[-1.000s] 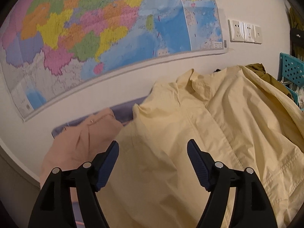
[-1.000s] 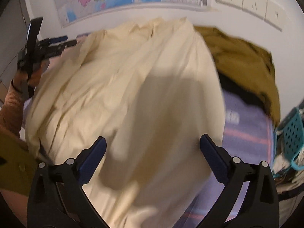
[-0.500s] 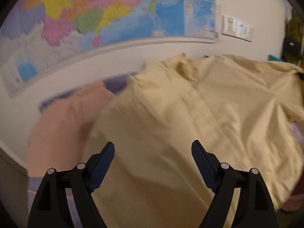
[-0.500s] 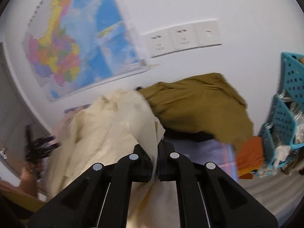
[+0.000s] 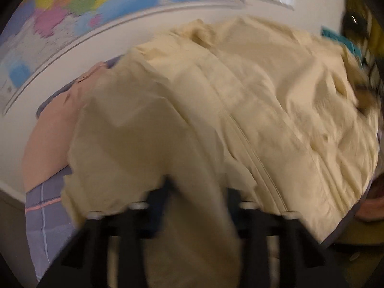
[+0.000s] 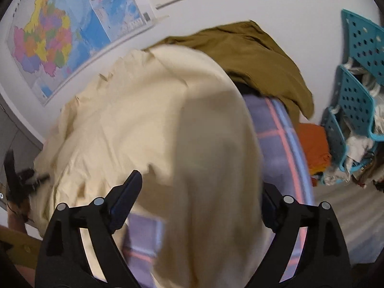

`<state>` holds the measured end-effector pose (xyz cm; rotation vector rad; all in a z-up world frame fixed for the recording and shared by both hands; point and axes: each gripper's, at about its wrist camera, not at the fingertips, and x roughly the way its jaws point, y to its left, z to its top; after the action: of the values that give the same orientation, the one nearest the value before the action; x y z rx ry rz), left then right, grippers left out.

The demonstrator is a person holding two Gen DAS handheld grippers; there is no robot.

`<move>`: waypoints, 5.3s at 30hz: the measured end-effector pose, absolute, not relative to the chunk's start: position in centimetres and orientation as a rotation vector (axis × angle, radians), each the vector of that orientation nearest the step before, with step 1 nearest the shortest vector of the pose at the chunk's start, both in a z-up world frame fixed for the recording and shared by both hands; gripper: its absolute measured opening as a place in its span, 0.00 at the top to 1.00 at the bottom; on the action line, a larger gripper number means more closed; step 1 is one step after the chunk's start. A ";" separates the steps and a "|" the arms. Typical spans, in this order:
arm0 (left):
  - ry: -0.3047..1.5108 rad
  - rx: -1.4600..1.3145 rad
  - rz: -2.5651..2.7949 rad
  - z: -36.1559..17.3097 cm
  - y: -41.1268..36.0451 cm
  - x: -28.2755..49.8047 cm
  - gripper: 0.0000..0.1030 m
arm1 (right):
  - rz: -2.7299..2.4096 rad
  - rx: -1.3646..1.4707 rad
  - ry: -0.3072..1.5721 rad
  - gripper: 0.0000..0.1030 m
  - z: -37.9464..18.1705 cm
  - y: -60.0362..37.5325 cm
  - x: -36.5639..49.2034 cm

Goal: Fold large clothes

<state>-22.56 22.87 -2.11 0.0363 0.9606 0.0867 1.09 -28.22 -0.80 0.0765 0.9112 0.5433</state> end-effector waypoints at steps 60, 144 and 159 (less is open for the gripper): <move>0.858 0.233 -0.064 3.8 26.0 -8.0 0.59 | 0.766 0.198 0.919 0.92 2.8 -13.9 15.3; 0.753 -0.152 0.102 5.0 42.4 -22.8 0.26 | 1.191 -0.399 0.748 0.29 -0.4 19.4 -2.0; 0.690 -0.198 0.099 6.1 42.7 -25.4 0.21 | 1.499 -0.416 0.977 0.78 -5.5 27.8 -0.9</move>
<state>-25.36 42.66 6.12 -0.1983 0.6899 0.0988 -0.91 27.84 -5.54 -0.4161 0.9774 1.4988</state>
